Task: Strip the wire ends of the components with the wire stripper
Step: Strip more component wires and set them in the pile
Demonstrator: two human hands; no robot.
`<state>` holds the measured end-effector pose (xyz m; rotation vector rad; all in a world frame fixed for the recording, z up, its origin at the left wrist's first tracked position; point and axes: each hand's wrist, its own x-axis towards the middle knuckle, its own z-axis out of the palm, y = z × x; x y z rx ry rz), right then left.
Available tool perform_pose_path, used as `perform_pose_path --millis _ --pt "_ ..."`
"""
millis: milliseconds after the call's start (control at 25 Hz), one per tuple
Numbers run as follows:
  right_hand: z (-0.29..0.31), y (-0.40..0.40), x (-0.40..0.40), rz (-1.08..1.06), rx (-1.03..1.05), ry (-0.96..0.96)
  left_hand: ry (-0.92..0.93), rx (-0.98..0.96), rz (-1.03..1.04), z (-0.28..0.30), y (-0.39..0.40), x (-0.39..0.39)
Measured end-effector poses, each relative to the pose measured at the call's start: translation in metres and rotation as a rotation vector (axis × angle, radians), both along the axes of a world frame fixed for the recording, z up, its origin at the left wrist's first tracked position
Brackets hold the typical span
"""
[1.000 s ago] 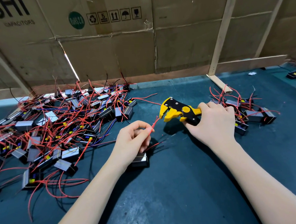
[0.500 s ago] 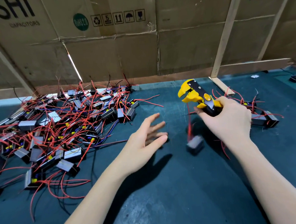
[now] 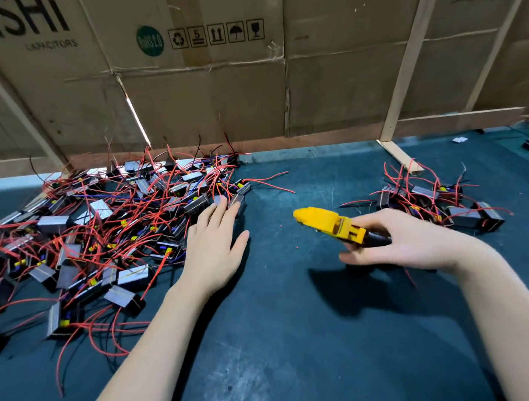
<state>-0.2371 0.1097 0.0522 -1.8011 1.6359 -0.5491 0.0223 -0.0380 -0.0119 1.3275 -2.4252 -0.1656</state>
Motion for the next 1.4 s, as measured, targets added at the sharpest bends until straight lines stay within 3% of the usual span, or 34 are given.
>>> perform_pose_path --millis 160,400,440,600,680,880,1080,1240,1400 --pt "0.002 0.006 -0.015 -0.138 0.117 0.21 -0.022 -0.131 0.064 -0.002 -0.002 0.002" --pt "-0.016 -0.008 -0.02 -0.749 -0.177 0.221 0.004 -0.096 -0.05 -0.005 -0.002 0.001" --pt "-0.017 -0.01 -0.018 -0.756 -0.243 0.135 0.007 -0.103 -0.076 -0.004 -0.001 0.0" --pt "-0.015 -0.017 0.002 -0.498 -0.349 -0.57 0.113 -0.22 -0.153 0.009 0.009 -0.003" --pt "-0.016 -0.018 0.007 -0.434 -0.34 -0.664 0.212 -0.198 -0.201 0.016 0.017 -0.002" --pt "-0.022 -0.02 0.005 -0.529 -0.37 -0.534 0.141 -0.134 -0.29 0.02 0.031 -0.002" --pt "-0.022 -0.021 0.004 -0.624 -0.381 -0.581 0.368 0.055 -0.532 0.025 0.046 -0.006" --pt "-0.024 -0.022 0.002 -0.726 -0.41 -0.362 0.557 0.099 -0.343 0.021 0.055 -0.018" --pt "-0.026 -0.023 0.001 -0.732 -0.398 -0.28 0.501 0.243 -0.315 0.015 0.061 -0.027"
